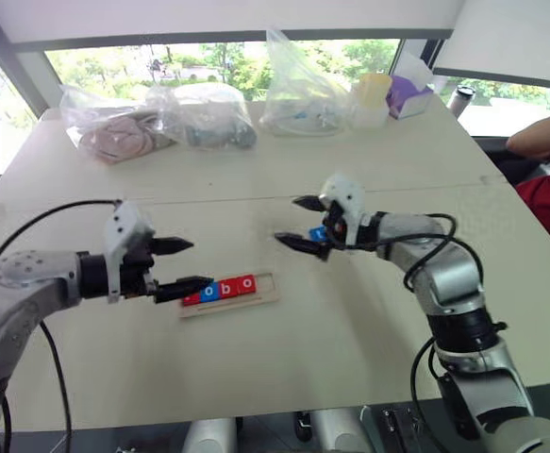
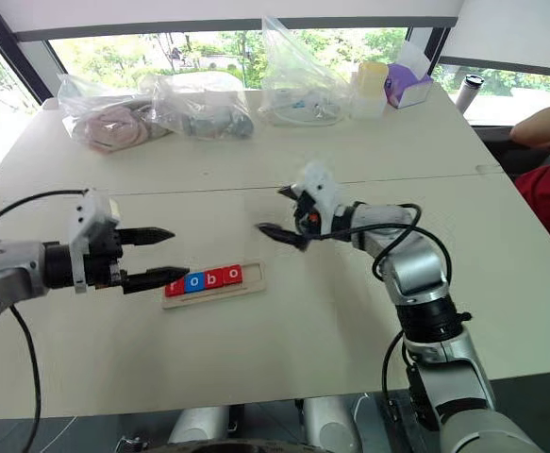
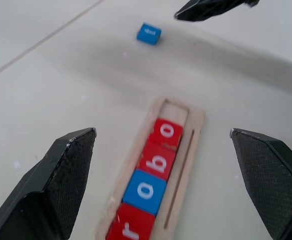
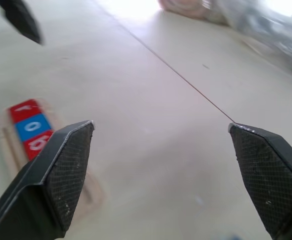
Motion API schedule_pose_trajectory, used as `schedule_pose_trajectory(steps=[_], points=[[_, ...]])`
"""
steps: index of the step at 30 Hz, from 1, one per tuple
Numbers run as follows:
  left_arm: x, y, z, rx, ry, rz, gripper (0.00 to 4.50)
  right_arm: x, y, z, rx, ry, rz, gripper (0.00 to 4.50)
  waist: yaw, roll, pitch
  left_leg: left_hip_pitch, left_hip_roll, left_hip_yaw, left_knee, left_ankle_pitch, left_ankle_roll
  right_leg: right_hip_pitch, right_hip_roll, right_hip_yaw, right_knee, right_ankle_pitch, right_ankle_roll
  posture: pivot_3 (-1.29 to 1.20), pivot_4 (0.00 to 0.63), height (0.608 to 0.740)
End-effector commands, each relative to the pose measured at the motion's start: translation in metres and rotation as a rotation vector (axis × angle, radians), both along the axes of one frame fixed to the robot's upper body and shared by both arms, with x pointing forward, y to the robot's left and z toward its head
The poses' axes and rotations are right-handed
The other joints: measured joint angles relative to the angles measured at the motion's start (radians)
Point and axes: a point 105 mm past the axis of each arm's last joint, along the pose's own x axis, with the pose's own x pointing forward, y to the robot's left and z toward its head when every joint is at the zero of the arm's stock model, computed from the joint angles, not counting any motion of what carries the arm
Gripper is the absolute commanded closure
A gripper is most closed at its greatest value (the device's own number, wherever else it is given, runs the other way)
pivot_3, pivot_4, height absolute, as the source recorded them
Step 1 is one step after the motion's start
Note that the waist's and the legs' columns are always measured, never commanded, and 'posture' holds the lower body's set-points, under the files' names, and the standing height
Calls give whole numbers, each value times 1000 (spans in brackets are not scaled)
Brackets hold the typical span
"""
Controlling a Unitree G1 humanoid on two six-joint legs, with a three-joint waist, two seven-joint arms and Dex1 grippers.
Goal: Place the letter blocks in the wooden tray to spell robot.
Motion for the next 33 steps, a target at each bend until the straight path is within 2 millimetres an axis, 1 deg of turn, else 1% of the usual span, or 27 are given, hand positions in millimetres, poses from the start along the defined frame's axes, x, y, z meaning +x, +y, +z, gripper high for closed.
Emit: schedule_pose_trajectory(steps=[1, 6, 12, 14, 16, 19, 24, 27, 28, 30, 31, 32, 33], points=[[5, -2, 5, -9, -27, 2, 0, 4, -8, -12, -4, 97, -245, 86, -9, 0, 0, 0, 0, 0, 0, 0, 0, 0, 0, 0, 0, 0, 0, 0, 150, 740], [13, -8, -4, 9, -21, -17, 0, 9, -6, -41, -37, 153, -452, 86, -7, 0, 0, 0, 0, 0, -2, 0, 0, -2, 1, 0, 2, 0, 0, 0, 150, 740], [22, -5, -14, 27, -19, -6, 0, 24, -12, -59, -77, 131, -611, 86, -6, 0, 0, -1, -1, 1, -1, 0, 0, -2, 0, 1, 0, 0, 1, 0, 150, 740], [23, -5, -15, 27, -20, -7, 0, 26, -13, -65, -96, 120, -635, 86, -7, 0, 0, -1, -1, 1, -1, 0, 0, -2, 0, 1, -1, 0, 1, 0, 150, 740], [24, -5, -15, 25, -23, -7, 0, 29, -14, -67, -102, 99, -649, 86, -7, 0, 0, -1, 0, 1, -1, 0, 0, -2, 0, 1, -1, 0, 1, 0, 150, 740], [23, -5, -16, 25, -24, -7, 0, 31, -17, -64, -100, 77, -659, 86, -7, 0, 0, -1, 0, 1, -1, 0, 0, -2, 0, 1, -1, -1, 2, 0, 150, 740], [21, -3, -22, 44, -22, 0, 0, 31, -13, -65, -86, 97, -632, 86, -7, 0, 0, -1, 0, 1, -1, 0, 0, -2, 0, 1, 0, -1, 2, 0, 150, 740], [21, -4, -22, 44, -23, 1, 0, 28, -8, -68, -76, 123, -610, 875, -7, 0, 0, -1, 0, 1, -1, 0, 0, -2, 0, 1, 0, -1, 2, 0, 150, 740], [21, -4, -22, 44, -23, 1, 0, 27, -7, -69, -75, 127, -606, 1314, -7, 0, 0, -1, 0, 1, -1, 0, 0, -2, 0, 1, 0, -1, 2, 0, 150, 740], [20, -4, -22, 43, -24, 1, 0, 26, -6, -70, -92, 125, -607, 2345, -6, 0, 0, -1, 0, 1, -1, 0, 0, -2, 0, 1, 0, -1, 2, 0, 150, 740], [20, -4, -22, 43, -25, 1, 0, 26, -7, -70, -101, 122, -611, 2980, -6, 0, 0, -1, 0, 1, -1, 0, 0, -1, 0, 1, 0, -1, 2, 0, 150, 740], [21, -5, -22, 41, -25, 0, 0, 27, -9, -67, -99, 116, -623, 3271, -6, 0, 0, -1, 0, 1, -1, 0, 0, -1, 0, 1, 0, -1, 2, 0, 150, 740], [21, -5, -22, 40, -26, -1, 0, 27, -10, -64, -97, 111, -632, 3271, -6, 0, 0, -1, 0, 1, -1, 0, 0, -1, 0, 1, -1, -1, 2, 0, 150, 740]])
